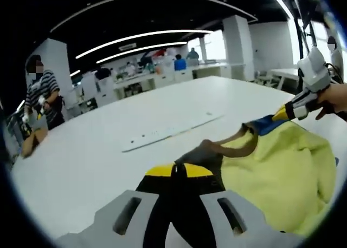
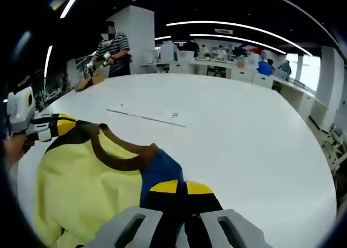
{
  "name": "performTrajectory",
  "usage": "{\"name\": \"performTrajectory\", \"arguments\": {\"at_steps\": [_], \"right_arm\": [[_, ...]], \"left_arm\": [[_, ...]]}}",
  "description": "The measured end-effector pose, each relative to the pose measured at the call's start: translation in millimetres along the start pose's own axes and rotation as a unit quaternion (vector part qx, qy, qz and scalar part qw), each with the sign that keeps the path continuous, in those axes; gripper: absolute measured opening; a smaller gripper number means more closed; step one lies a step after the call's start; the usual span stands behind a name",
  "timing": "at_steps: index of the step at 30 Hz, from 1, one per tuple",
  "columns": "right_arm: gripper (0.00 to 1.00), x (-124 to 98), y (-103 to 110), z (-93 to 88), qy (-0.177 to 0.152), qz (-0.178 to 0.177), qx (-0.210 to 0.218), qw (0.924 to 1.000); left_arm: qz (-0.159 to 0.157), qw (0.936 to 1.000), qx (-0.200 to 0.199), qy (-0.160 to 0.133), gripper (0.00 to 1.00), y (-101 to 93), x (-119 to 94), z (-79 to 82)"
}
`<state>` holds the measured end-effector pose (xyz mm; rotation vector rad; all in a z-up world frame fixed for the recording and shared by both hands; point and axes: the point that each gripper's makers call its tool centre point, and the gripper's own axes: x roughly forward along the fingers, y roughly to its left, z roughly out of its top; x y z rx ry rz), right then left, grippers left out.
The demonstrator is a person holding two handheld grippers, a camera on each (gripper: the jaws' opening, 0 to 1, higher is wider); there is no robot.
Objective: Fold the garment on the visible template until the final outline fits inside the template.
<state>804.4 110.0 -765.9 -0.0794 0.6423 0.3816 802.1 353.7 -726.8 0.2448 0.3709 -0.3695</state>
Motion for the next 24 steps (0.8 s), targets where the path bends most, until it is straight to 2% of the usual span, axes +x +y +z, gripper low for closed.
{"name": "performTrajectory", "arguments": {"at_steps": [3,5,8,12,15,18,21,24], "right_arm": [[0.07,-6.4,2.1,-0.5,0.002,0.008,0.002,1.0000],[0.12,-10.4,4.4,0.9,0.001,0.018,-0.002,0.9998],[0.26,-18.5,7.6,3.7,-0.003,0.035,-0.005,0.9994],[0.48,-30.2,19.4,3.0,-0.005,0.071,0.000,0.9975],[0.58,-40.2,28.0,-1.9,-0.003,0.095,0.007,0.9954],[0.65,-52.3,35.4,-7.1,-0.001,0.115,0.005,0.9933],[0.72,-64.8,42.6,-11.2,-0.004,0.138,0.006,0.9904],[0.74,-76.7,47.3,-18.7,0.000,0.154,0.006,0.9880]], "left_arm": [[0.003,1.0000,0.002,-0.006,0.17,4.2,-6.0,1.4],[0.000,0.9998,-0.010,-0.014,0.26,6.2,-9.5,3.5],[-0.003,0.9994,-0.019,-0.029,0.38,5.9,-18.1,8.6],[-0.012,0.9992,-0.018,-0.034,0.50,-0.3,-30.3,10.3],[-0.025,0.9989,-0.012,-0.038,0.58,-7.1,-38.3,10.2],[-0.037,0.9983,-0.010,-0.044,0.66,-11.3,-47.1,10.4],[-0.049,0.9976,-0.015,-0.046,0.73,-18.7,-64.7,10.2],[-0.058,0.9972,-0.012,-0.046,0.77,-24.3,-76.4,6.0]]}}
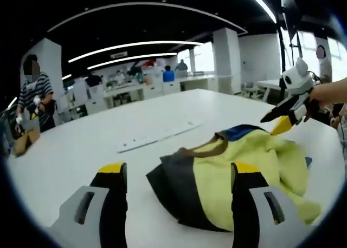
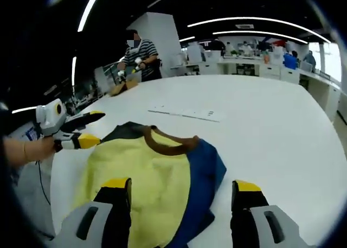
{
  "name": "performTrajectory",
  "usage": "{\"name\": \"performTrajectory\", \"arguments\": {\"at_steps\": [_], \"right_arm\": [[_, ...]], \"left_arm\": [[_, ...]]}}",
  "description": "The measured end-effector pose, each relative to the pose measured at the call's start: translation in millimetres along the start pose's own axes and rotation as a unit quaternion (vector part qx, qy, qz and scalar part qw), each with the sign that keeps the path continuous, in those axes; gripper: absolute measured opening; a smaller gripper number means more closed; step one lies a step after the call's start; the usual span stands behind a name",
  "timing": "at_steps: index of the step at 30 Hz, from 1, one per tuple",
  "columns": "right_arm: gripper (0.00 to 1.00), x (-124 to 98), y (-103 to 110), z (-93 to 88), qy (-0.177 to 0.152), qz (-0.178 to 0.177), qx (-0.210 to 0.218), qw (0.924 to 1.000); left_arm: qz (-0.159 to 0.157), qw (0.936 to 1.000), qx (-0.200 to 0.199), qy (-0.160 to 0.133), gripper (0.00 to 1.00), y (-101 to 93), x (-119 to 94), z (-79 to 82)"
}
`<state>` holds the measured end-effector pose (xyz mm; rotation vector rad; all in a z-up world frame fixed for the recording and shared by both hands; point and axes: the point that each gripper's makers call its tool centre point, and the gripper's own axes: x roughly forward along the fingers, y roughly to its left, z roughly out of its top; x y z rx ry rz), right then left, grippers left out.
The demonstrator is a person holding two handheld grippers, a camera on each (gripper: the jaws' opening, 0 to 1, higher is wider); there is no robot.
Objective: Fold the garment on the visible template until the final outline fits inside the template.
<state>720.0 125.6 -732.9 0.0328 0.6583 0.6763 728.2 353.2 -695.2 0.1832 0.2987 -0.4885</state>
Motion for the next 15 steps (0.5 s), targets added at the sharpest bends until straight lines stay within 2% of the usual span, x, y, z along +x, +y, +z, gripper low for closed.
{"name": "performTrajectory", "arguments": {"at_steps": [5,15], "right_arm": [[0.79,-17.4,14.2,-13.8,0.009,0.022,-0.011,0.9997],[0.84,-46.3,43.5,-45.3,0.039,0.054,-0.044,0.9969]], "left_arm": [[-0.013,0.9999,-0.003,0.005,0.82,-11.1,-18.6,-4.7],[-0.035,0.9992,-0.013,-0.009,0.89,-35.9,-48.3,-1.6]]}}
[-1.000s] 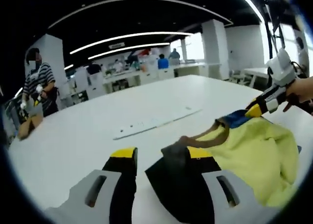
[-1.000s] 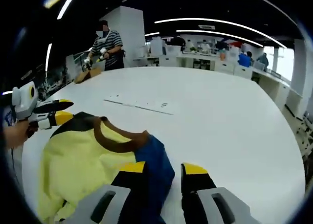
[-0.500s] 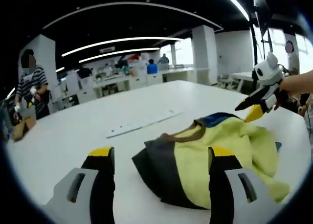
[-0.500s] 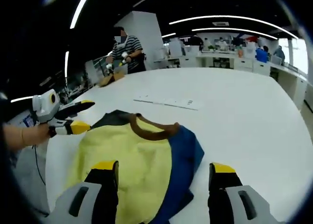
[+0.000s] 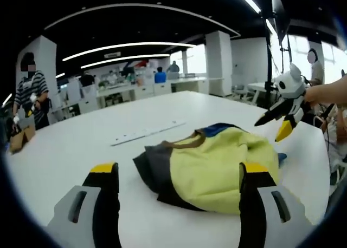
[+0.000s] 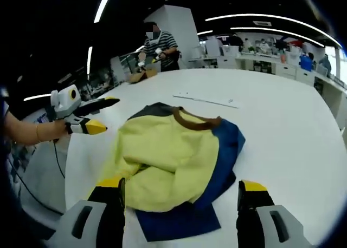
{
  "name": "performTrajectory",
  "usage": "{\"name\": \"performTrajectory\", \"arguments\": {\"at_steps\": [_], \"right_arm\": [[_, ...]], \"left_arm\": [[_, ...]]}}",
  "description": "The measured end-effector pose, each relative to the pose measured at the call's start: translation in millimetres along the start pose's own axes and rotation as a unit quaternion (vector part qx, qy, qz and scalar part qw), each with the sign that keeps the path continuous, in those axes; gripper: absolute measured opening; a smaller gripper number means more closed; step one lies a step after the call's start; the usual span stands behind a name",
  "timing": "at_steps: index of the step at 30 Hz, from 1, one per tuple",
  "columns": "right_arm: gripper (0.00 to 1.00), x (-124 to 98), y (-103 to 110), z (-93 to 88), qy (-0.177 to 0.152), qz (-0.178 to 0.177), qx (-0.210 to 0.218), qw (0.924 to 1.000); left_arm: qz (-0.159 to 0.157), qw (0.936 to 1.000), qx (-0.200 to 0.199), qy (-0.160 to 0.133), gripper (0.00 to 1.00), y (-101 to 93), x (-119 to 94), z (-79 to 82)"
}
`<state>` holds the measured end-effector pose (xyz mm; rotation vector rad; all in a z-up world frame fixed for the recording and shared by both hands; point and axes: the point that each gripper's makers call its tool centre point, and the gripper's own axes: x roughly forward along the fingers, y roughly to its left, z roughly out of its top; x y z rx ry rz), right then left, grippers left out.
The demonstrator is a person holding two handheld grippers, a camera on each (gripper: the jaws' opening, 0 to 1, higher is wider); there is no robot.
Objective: Fold the garment on the visible template until the final outline fits inside the template.
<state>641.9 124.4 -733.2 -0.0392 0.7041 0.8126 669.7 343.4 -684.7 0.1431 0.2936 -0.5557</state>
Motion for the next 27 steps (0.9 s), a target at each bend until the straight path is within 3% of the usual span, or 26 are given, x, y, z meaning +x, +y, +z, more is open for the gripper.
{"name": "performTrajectory", "arguments": {"at_steps": [9,17,22,27], "right_arm": [[0.78,-12.2,16.9,-28.0,0.023,-0.002,-0.027,0.9994],[0.68,-17.2,29.5,-49.0,0.025,-0.007,-0.030,0.9992],[0.55,-16.0,32.5,-55.7,0.022,-0.023,-0.042,0.9986],[0.41,-11.5,31.9,-62.5,0.016,-0.043,-0.050,0.9977]], "left_arm": [[-0.034,0.9994,-0.003,-0.002,0.90,-36.0,-22.7,-2.8],[-0.063,0.9979,-0.012,0.011,0.89,-77.1,-40.7,-21.4],[-0.077,0.9965,-0.022,0.021,0.86,-98.0,-44.8,-32.1],[-0.087,0.9946,-0.023,0.051,0.80,-123.1,-46.6,-54.2]]}}
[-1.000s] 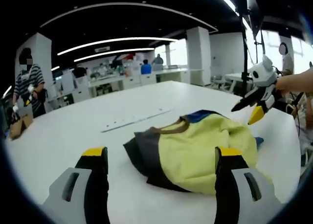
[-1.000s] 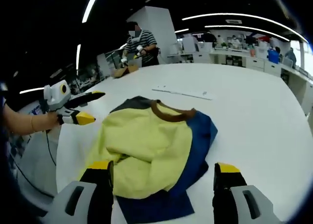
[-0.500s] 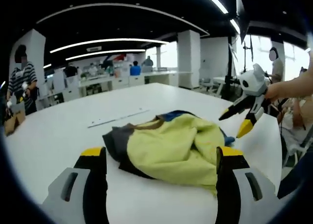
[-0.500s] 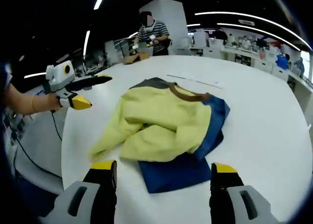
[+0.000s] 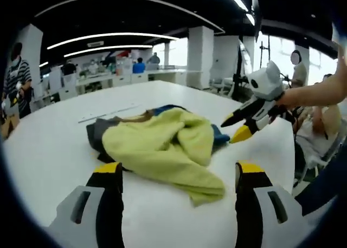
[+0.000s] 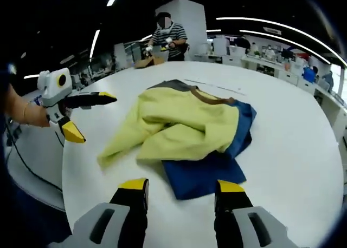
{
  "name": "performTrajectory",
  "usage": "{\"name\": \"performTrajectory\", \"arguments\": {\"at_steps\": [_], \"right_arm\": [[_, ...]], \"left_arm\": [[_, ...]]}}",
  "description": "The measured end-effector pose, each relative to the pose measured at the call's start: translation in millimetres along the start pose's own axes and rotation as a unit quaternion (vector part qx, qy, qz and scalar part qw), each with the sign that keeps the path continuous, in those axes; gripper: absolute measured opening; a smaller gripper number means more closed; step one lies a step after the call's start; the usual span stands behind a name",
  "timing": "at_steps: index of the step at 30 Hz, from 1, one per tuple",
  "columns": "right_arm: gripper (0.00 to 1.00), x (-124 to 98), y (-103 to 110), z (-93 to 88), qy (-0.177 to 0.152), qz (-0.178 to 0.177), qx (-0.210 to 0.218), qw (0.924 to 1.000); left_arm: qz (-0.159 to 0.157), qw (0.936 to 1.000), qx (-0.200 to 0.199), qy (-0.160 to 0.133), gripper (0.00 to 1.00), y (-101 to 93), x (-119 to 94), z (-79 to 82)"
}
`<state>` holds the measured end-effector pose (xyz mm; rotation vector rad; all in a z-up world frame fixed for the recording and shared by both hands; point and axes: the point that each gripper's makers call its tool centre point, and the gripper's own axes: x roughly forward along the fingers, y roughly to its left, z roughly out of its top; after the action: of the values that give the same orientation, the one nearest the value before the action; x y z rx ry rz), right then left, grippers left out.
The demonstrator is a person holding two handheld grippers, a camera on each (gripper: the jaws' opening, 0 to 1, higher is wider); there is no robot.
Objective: Fold the garment on the visible template until the final outline fits inside the template.
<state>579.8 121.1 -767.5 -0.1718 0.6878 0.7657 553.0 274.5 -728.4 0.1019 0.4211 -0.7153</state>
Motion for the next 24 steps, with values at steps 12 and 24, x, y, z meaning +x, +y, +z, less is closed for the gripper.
{"name": "performTrajectory", "arguments": {"at_steps": [12,24], "right_arm": [[0.14,7.1,-1.6,-9.1,-0.010,-0.041,0.010,0.9991],[0.00,3.3,-6.5,-7.2,-0.029,-0.066,0.034,0.9969]], "left_arm": [[0.008,0.9978,0.029,0.059,0.47,-20.0,16.4,-33.3],[0.015,0.9960,0.032,0.082,0.07,-21.6,18.2,-45.4]]}}
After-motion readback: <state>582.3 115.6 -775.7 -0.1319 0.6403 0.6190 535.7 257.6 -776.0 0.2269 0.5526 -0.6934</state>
